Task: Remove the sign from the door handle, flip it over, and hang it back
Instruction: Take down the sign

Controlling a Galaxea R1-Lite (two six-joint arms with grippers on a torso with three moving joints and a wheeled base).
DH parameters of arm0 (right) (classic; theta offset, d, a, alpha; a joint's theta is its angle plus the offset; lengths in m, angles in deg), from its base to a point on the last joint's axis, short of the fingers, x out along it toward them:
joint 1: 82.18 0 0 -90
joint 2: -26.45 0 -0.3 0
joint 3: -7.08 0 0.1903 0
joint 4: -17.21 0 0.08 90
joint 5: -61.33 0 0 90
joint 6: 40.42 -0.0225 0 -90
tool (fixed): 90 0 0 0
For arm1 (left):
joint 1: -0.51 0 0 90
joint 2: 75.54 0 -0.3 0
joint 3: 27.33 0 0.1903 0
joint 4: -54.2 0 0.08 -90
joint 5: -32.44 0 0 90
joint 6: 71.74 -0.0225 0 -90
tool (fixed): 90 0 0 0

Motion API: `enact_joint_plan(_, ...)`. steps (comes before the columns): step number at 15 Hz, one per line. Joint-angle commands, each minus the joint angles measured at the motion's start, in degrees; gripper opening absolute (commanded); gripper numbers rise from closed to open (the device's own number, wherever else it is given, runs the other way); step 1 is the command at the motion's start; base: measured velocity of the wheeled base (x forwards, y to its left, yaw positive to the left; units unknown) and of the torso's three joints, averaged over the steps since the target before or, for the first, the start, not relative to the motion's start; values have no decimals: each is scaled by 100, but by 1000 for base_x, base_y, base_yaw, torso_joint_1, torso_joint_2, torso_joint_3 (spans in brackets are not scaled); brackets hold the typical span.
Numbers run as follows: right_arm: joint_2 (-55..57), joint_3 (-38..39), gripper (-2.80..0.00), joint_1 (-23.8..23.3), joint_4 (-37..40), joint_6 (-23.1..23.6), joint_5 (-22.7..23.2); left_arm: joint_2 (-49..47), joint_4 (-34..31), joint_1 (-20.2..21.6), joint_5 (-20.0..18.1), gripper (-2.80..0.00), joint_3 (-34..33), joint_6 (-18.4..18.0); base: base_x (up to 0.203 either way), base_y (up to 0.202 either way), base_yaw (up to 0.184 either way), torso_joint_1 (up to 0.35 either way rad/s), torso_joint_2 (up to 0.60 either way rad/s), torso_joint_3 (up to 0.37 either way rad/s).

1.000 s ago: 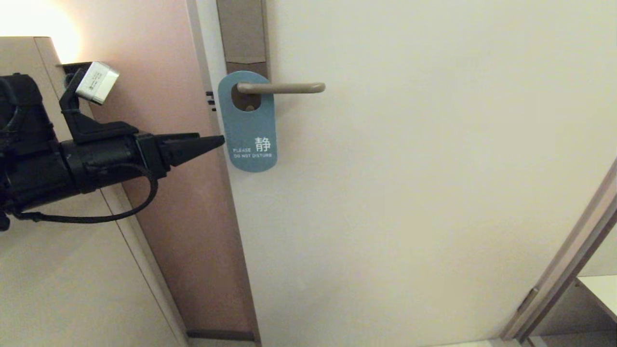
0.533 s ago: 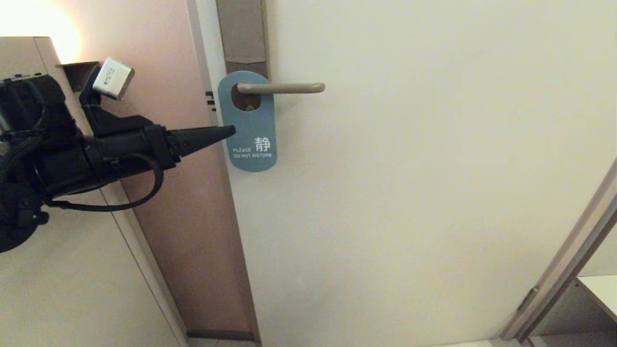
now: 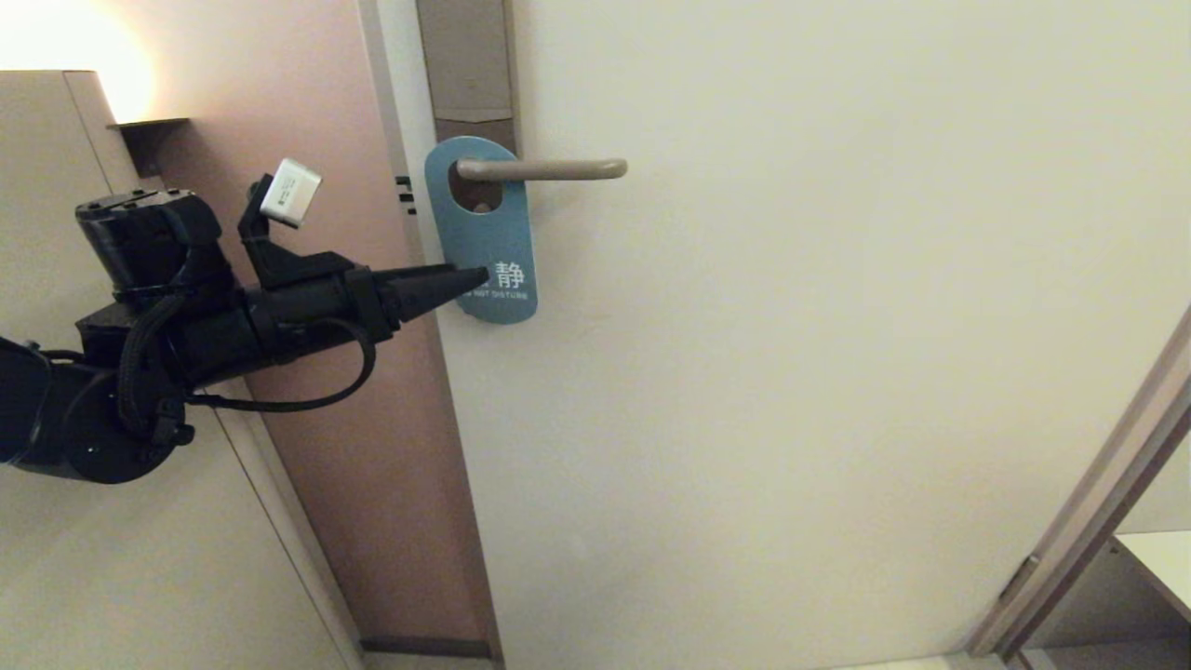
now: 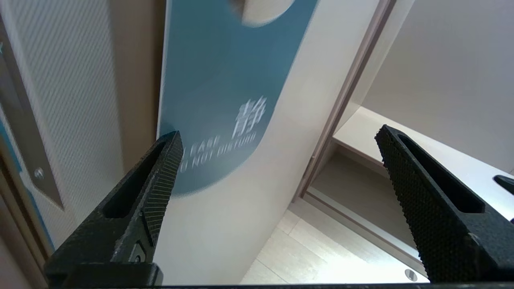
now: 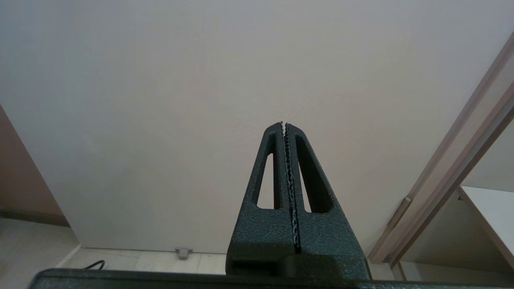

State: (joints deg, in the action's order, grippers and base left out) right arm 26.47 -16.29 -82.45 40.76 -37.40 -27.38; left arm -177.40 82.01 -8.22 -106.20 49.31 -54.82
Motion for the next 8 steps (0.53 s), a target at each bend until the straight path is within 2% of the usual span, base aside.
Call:
enact_joint_plan(1,-2,0,-280,0,-1,5,3,-82,33,-12,-23,0,-1,21,0,0,0,0,0,0)
enact_joint_plan(8,-2,0,-280,-5,-1,5,3,399,-2,-32,-6,0,-477,22,0,0,0,0,0,0)
